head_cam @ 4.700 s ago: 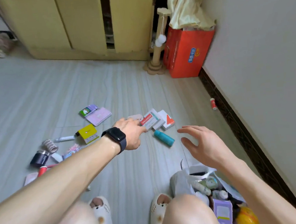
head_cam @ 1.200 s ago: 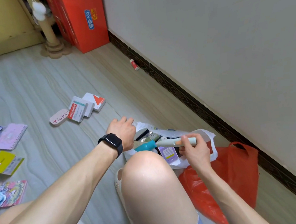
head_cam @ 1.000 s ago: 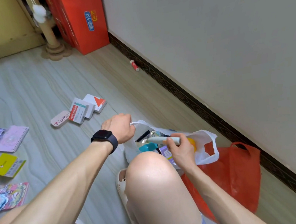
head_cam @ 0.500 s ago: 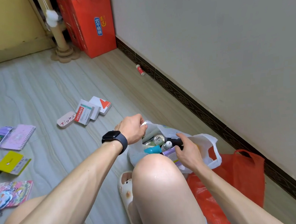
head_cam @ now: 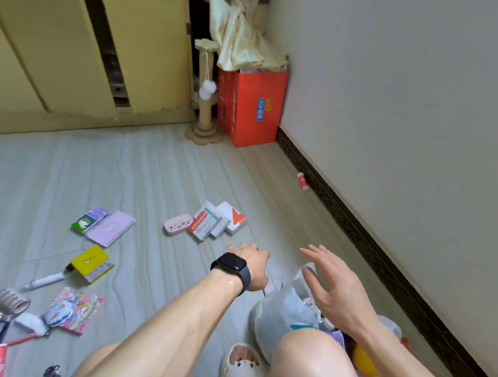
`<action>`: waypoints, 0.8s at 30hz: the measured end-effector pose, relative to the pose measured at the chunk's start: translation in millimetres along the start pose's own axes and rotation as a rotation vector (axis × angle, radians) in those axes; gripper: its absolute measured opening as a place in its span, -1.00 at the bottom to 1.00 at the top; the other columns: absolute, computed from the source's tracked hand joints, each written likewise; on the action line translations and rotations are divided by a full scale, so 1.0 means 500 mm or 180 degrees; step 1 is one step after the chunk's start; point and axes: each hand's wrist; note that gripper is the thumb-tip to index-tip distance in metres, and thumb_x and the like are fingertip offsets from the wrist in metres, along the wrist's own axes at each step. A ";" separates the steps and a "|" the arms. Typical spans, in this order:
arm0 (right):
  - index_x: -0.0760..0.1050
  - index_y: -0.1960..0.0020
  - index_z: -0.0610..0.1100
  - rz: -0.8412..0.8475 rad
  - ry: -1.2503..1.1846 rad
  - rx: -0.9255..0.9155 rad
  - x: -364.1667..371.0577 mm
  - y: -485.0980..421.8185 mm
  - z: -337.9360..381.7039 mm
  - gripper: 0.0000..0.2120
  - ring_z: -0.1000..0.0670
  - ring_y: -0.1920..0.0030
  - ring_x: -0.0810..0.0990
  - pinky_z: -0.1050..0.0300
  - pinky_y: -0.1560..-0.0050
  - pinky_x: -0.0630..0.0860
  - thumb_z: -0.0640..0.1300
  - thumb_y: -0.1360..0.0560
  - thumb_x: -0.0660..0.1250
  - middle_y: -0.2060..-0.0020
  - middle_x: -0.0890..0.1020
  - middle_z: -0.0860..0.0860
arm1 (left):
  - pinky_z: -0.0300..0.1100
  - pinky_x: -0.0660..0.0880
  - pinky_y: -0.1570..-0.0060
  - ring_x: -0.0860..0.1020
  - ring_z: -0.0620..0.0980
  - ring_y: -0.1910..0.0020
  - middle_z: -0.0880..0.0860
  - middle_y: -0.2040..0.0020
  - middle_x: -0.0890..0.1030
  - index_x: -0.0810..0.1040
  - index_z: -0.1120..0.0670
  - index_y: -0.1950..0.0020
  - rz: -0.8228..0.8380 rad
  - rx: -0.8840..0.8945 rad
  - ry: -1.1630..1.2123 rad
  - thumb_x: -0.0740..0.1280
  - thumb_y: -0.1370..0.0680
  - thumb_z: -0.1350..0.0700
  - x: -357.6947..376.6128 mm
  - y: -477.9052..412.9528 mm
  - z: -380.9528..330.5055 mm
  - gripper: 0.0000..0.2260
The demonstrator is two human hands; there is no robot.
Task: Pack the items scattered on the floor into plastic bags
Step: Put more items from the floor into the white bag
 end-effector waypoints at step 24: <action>0.19 -0.57 0.01 0.2109 0.1533 -0.0979 0.497 -0.390 0.108 -0.48 -0.09 -0.55 0.19 0.04 -0.49 0.20 0.14 -0.65 0.07 -0.53 0.30 -0.02 | 0.09 0.05 -0.48 0.02 0.08 -0.55 0.09 -0.59 -0.01 0.00 -0.13 -0.59 0.0289 -0.1918 0.0720 0.21 -0.57 -0.09 0.340 0.090 0.606 -0.37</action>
Point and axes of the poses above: each hand's wrist, its own y-axis away from the middle knuckle, its own x-axis out of the palm, z = x × y
